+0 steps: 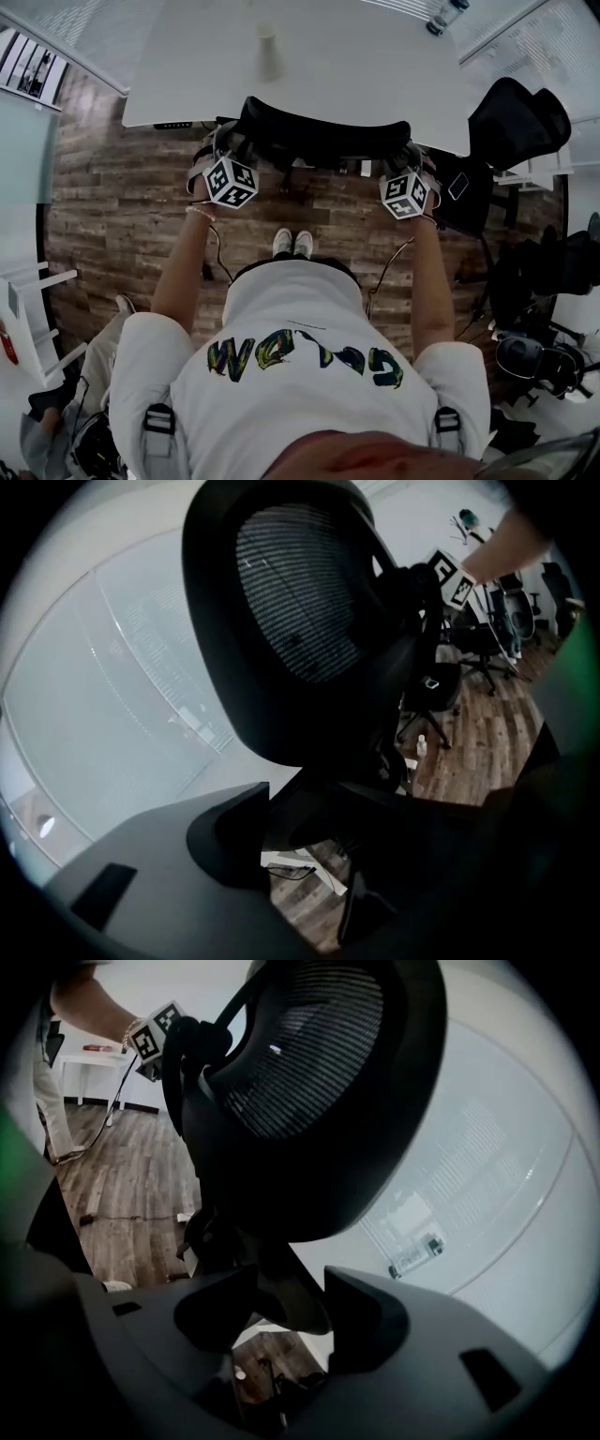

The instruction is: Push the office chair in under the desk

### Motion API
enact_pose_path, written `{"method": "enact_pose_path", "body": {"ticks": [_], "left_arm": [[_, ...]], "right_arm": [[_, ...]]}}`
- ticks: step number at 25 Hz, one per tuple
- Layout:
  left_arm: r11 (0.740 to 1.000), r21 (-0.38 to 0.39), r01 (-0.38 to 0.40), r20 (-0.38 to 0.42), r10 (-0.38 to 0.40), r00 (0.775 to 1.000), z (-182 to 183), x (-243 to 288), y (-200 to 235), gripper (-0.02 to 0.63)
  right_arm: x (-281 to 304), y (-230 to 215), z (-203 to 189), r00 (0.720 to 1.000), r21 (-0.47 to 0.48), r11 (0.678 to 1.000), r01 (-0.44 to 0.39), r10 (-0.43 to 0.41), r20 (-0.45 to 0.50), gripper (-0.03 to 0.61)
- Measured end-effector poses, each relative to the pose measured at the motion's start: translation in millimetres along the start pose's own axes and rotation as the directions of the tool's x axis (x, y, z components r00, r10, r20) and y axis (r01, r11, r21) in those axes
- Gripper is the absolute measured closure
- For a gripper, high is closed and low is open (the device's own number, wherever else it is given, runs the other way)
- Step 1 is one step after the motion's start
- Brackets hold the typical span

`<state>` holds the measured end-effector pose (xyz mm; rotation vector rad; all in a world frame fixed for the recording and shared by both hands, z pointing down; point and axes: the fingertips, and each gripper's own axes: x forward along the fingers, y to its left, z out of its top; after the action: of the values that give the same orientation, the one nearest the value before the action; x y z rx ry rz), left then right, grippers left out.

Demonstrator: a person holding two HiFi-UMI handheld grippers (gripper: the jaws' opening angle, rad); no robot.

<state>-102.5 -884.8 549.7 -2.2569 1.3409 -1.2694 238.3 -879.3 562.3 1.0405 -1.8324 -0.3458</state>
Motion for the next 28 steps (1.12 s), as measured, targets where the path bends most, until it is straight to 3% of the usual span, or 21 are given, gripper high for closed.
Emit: {"method": "enact_pose_path", "body": {"ticks": [4,8,12,16,20,25,28], "left_arm": [[0.994,-0.111,-0.004,0.049,0.009,0.999,14.3,-29.0,-0.6,0.428],[0.976,-0.219,0.005,0.085,0.014,0.996,23.0,-56.3,-2.0,0.46],[0.925,-0.376,0.06,0.196,0.016,0.98,45.3,-89.9,2.0,0.497],[0.869,-0.485,0.102,0.333,0.076,0.94,80.8,-127.5,17.3,0.567],[0.813,-0.561,0.156,0.426,0.122,0.896,107.8,-154.1,31.3,0.596],[0.817,-0.541,0.2,0.505,0.126,0.854,142.0,-177.5,34.1,0.603],[0.805,-0.544,0.236,0.54,0.12,0.833,161.0,-188.9,29.5,0.603]], "right_arm": [[-35.1,-4.5,5.9,0.999,0.131,0.991,0.01,-0.016,0.042,0.394],[-74.1,-6.6,26.4,0.992,0.288,0.958,-0.011,-0.026,0.123,0.423],[-111.8,-9.7,63.2,0.958,0.457,0.886,-0.072,-0.065,0.278,0.452],[-148.7,-18.9,102.6,0.914,0.577,0.805,-0.14,-0.12,0.389,0.478],[-175.2,-24.4,137.0,0.877,0.603,0.776,-0.185,-0.146,0.457,0.494],[-204.7,-26.4,181.5,0.835,0.57,0.785,-0.242,-0.131,0.535,0.515],[-219.0,-28.4,201.0,0.815,0.557,0.792,-0.249,-0.139,0.563,0.522]]}}
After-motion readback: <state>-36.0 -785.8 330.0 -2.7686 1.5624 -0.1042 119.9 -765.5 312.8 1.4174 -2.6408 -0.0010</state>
